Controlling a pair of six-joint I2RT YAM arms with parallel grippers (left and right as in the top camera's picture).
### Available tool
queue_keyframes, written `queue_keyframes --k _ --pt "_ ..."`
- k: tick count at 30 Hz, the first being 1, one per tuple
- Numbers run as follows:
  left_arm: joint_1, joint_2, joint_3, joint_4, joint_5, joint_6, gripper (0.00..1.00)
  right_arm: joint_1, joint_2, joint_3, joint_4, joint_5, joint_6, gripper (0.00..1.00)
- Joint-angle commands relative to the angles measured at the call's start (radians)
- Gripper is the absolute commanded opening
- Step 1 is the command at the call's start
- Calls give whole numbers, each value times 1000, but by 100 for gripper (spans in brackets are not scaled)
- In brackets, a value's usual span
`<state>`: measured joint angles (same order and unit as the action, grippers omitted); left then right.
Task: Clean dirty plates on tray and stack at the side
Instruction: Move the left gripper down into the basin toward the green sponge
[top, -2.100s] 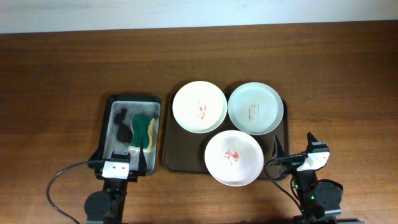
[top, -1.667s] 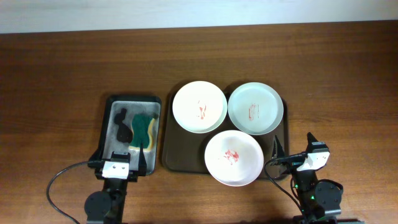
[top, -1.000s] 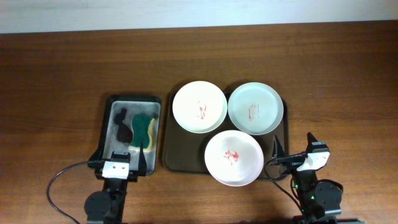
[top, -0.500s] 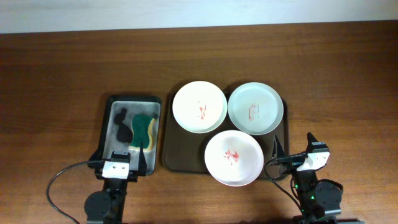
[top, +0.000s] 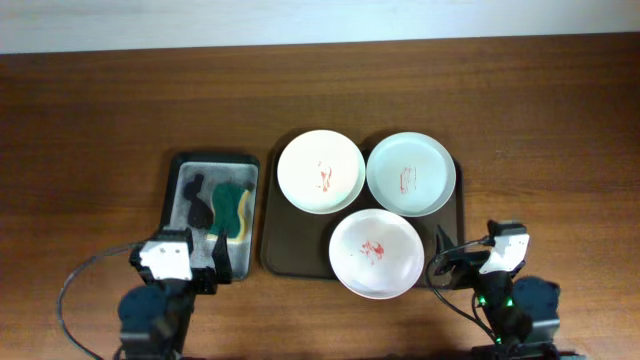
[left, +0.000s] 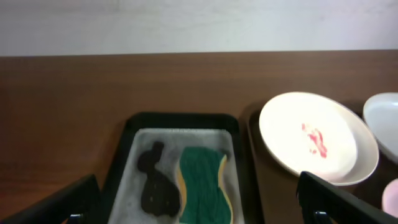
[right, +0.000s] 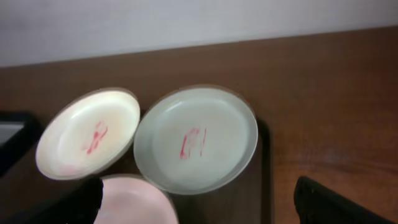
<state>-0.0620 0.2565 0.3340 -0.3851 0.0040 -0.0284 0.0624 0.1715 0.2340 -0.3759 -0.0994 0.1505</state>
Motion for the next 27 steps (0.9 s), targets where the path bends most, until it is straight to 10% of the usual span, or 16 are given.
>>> queue_keyframes --k 1,12,21,27 --pt "6 185 162 -89 11 -16 99 4 154 153 -67 -55 19 99" --pt "6 758 626 -473 34 -16 99 4 746 692 -529 -74 19 99" --pt "6 993 642 -333 59 -17 98 4 903 734 -549 -118 19 99" --pt "4 1305 642 -287 60 -17 76 4 925 734 -549 -118 19 99"
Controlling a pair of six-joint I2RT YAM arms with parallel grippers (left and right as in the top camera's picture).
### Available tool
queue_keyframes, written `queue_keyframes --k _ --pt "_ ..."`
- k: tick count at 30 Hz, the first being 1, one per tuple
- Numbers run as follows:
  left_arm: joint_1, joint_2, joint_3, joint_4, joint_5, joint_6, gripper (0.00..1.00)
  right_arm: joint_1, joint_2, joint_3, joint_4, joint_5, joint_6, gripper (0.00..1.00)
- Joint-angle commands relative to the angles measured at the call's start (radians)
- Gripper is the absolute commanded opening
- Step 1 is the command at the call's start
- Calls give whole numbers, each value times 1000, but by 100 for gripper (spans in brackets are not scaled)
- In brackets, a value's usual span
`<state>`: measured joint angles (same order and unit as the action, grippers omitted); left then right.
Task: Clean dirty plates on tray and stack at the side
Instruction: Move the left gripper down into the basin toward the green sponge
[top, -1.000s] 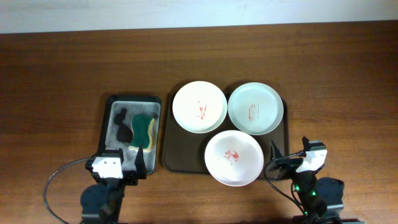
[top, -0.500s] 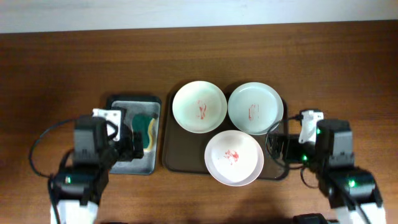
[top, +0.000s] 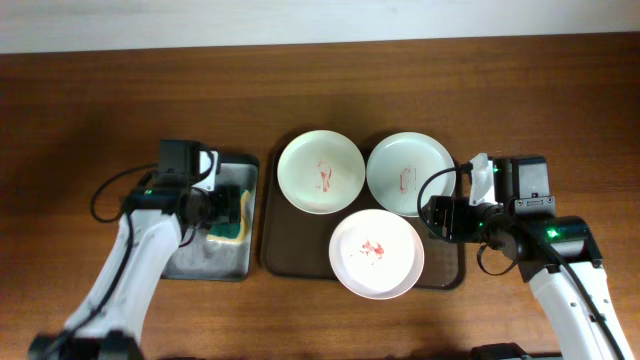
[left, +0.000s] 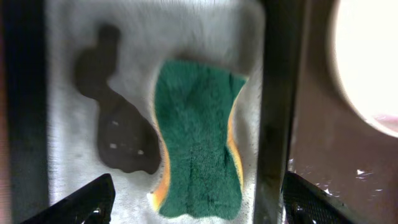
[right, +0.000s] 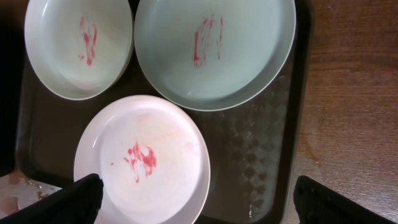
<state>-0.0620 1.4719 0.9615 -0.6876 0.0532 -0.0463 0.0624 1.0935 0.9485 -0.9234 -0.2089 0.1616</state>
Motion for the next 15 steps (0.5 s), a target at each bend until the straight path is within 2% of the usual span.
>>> queue_keyframes --k 1,5,8,9,13,14,15 --pt "4 117 14 24 11 1 73 4 3 19 -1 -9 8 99" --pt "-10 192 14 37 15 1 59 4 3 19 0 -9 8 99" --pt "-54 220 14 49 10 1 59 4 3 19 0 -9 8 99" --pt "-62 225 14 54 10 1 55 4 3 19 0 -9 8 99" --pt "-64 235 -9 55 1 1 27 4 3 19 -2 -9 8 99" --pt "-64 235 -14 53 -6 1 18 4 3 19 -2 -9 8 99" --pt "-64 235 -14 50 -8 1 4 4 3 19 -2 -9 8 99"
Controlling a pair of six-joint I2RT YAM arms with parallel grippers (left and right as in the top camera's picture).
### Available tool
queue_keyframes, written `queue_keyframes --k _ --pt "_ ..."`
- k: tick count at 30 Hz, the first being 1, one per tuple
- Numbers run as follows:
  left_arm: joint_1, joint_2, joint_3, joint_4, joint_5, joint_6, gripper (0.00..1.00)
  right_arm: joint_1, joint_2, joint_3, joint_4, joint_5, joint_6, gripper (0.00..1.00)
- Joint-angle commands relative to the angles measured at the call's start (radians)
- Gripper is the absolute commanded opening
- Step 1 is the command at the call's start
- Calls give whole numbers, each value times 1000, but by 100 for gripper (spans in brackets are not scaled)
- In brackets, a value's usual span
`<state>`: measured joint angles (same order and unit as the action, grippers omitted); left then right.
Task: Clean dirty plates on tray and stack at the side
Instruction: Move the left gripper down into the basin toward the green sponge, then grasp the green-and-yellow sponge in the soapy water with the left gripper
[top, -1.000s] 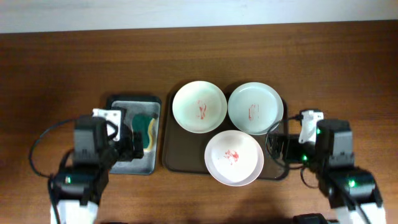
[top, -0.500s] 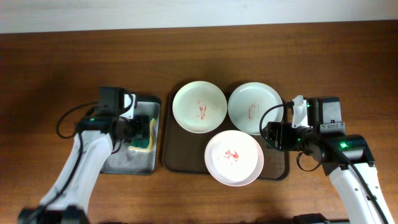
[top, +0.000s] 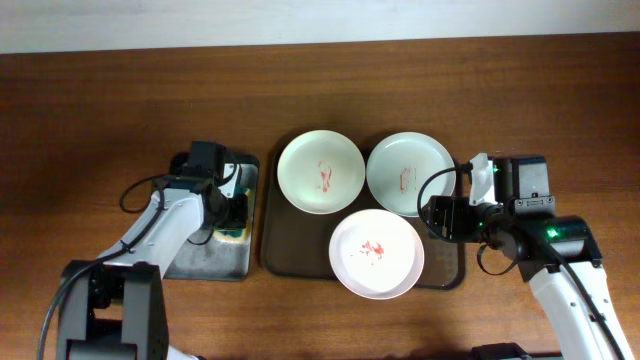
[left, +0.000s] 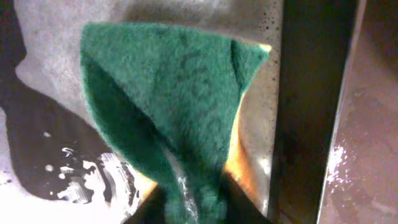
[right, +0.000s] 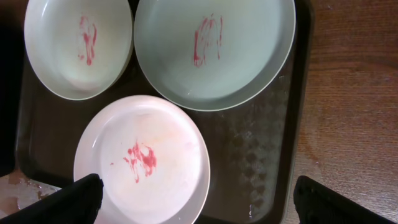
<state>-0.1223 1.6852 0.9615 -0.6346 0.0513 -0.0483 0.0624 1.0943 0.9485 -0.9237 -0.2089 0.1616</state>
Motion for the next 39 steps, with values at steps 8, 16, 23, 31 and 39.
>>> queue_keyframes --k 8,16,23,31,39 --pt "-2 -50 81 -118 -136 -16 1 4 3 19 -4 -9 8 99" --pt "-2 -56 -26 -93 -92 -20 73 4 3 19 -4 -9 8 99" --pt "-2 -56 -93 -90 -62 -20 6 4 3 19 -4 -9 8 99" --pt "-2 -80 -47 -138 -77 -20 0 4 3 19 -4 -9 8 99" --pt "0 -93 -4 -10 -77 -20 84 4 3 19 -3 -9 8 99"
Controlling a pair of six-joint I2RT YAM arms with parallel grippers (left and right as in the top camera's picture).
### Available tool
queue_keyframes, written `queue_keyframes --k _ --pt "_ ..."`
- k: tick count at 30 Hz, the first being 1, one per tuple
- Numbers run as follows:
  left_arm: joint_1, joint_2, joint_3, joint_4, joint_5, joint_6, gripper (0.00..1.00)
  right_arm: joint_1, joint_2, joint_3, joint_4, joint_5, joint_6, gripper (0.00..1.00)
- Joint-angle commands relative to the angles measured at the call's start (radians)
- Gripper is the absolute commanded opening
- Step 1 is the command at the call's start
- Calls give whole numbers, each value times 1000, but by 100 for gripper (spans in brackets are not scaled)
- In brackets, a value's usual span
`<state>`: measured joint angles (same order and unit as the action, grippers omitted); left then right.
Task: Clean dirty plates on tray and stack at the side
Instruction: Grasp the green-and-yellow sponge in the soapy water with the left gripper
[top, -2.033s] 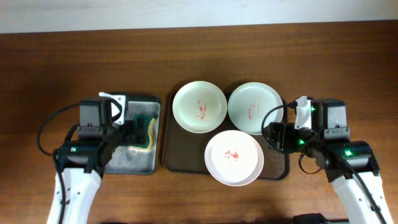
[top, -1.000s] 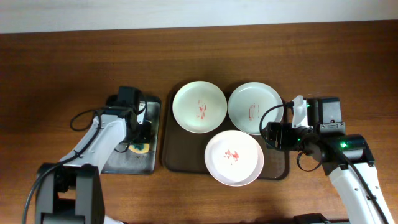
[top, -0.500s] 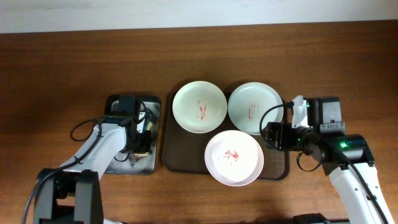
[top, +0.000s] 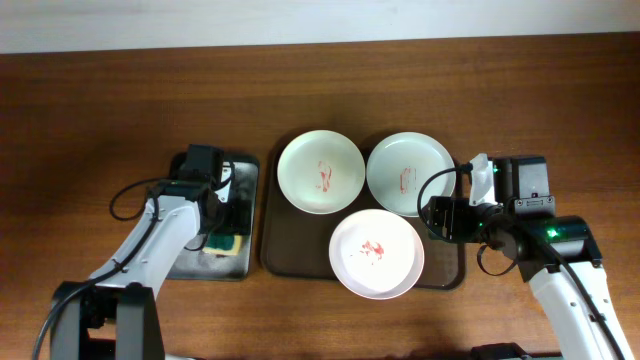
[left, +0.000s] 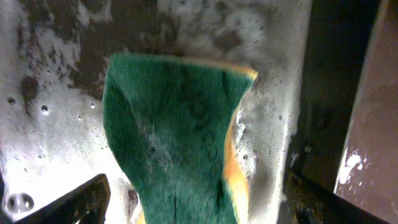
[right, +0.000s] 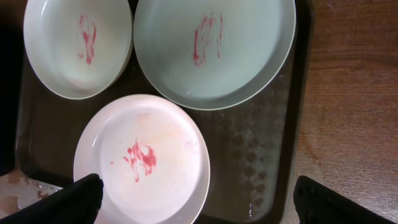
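Observation:
Three plates with red smears sit on the brown tray (top: 275, 250): a cream bowl (top: 320, 171), a pale green plate (top: 410, 174) and a white plate (top: 376, 252). A green and yellow sponge (left: 174, 137) lies flat in foam in the small black tray (top: 190, 262). My left gripper (left: 196, 186) is low over the sponge and open, one finger on each side of it. The right gripper (right: 198, 186) hangs open above the brown tray's right part, by the white plate's rim, holding nothing.
The small tray's right wall (left: 323, 93) runs close beside the sponge. Bare brown tabletop (top: 560, 110) lies to the right of the plate tray and behind both trays.
My left gripper was shut on the folded, pinched sponge. Now it is open and the sponge lies flat in the foam. The right arm and the plates have not moved.
Both arms first sat low at the table's front edge, open. Then the left gripper was open over the sponge tray and the right one over the plate tray. The left then pinched the sponge, and now stands open around it.

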<state>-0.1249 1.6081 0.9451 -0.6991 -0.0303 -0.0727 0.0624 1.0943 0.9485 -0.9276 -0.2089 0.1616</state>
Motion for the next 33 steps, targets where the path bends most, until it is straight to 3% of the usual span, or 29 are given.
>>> queue_keyframes --k 1,11,14,16,17,23,25,29,33 --pt "3 -10 4 89 4 5 76 4 3 19 0 -9 8 99" --pt "3 121 4 148 -30 5 76 4 3 19 0 -9 8 99" --pt "3 122 4 156 -30 5 47 4 3 19 0 -9 8 99" --pt "3 122 4 153 -26 5 10 4 3 19 0 -9 8 99" --pt "3 122 4 151 -26 5 0 4 3 19 0 -9 8 99" --pt "3 58 22 115 -53 5 0 4 3 19 0 -9 8 99" --pt "3 4 34 96 -71 5 78 4 3 19 -1 -9 8 99" --pt "3 -36 34 1 -64 5 82 4 3 19 -1 -9 8 99" --pt "3 -23 10 -20 -12 -16 79 4 3 19 0 -9 8 99"
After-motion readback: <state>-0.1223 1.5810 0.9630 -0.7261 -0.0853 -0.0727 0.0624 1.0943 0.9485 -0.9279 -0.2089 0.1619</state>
